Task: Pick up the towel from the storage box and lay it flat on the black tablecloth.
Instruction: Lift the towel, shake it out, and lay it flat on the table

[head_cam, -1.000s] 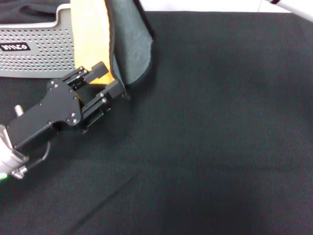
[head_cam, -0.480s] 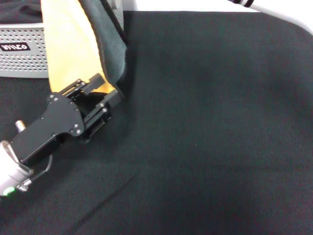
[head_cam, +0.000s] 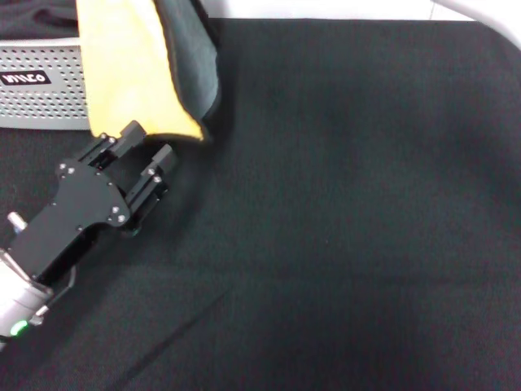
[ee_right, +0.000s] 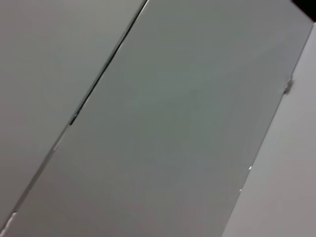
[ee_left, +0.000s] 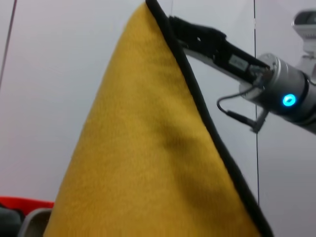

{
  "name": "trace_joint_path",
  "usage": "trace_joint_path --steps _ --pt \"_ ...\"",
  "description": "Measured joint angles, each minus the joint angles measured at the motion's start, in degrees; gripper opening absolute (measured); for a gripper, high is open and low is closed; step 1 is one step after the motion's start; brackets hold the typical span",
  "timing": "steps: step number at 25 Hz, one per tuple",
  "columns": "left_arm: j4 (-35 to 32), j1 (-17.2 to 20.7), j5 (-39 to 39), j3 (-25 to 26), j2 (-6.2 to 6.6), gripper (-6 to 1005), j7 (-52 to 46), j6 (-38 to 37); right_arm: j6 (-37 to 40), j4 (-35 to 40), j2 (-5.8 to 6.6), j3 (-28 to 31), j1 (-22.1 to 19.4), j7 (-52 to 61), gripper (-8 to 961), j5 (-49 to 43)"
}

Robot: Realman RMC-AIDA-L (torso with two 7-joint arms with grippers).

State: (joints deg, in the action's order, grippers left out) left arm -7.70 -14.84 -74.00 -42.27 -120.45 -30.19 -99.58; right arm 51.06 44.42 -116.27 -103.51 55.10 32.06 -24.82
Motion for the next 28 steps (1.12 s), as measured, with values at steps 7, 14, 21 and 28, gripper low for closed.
trace_joint_path --steps 7,14,21,28 --pt "6.2 -2.6 0.0 0.0 -0.11 510 4.1 1.3 0.2 -0.5 0.0 0.3 1.0 -1.7 6 0.4" --pt "7.4 -4.0 -2.2 -0.7 0.21 508 -7.9 0.9 1.6 -0.4 0.0 0.3 0.7 -2.9 5 0.4" --pt "6.8 -5.7 -5.7 -2.5 0.38 505 -23.8 -2.0 4.9 -0.8 0.0 0.3 0.3 -5.6 5 3.1" --pt "0.9 -8.1 -6.9 -8.4 0.62 508 -42.6 -7.0 8.0 -0.8 0.0 0.6 0.2 -6.2 5 3.2"
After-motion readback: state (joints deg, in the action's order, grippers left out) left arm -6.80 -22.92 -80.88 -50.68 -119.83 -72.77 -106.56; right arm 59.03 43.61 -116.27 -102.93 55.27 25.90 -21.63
